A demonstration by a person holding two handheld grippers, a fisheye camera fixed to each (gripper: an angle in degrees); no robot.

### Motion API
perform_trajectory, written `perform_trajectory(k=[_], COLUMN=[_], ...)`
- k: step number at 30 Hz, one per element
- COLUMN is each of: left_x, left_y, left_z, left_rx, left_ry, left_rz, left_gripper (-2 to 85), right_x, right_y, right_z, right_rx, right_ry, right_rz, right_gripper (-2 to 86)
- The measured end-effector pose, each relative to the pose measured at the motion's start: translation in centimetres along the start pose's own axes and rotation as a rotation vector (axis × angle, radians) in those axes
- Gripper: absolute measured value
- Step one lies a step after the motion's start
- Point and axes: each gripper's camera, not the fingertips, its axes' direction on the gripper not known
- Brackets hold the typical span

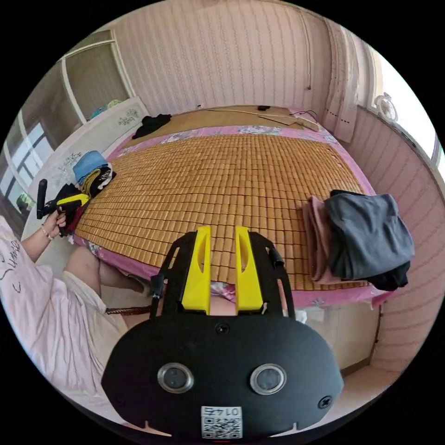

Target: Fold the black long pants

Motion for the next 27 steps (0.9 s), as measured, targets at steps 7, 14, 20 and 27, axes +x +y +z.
perform_trajectory(k=[7, 14, 20, 27], left_x=[-10.4, -17.7, -23.4, -30.7], left_y=[17.2, 31.8, 37.2, 39.5], left_z=[-11.4, -16.0, -17.0, -16.4], left_rx=[0.202, 0.334, 0.356, 0.397], left_ry=[-0.281, -0.361, -0.482, -0.529], left_rz=[-0.408, -0.707, -0.829, -0.945], left_gripper=[8.0, 7.0, 6.9, 8.1], right_x=[-23.1, -48.2, -64.7, -77.7], right_y=[-8.3, -17.4, -17.4, -15.2], right_z=[5.9, 6.9, 14.2, 22.0], right_rx=[0.011, 0.072, -0.054, -0.065], right_ry=[-0.337, -0.444, -0.460, -0.344], right_rz=[-0.631, -1.177, -1.308, -1.425], right_gripper=[9.0, 10.0, 11.7, 13.1])
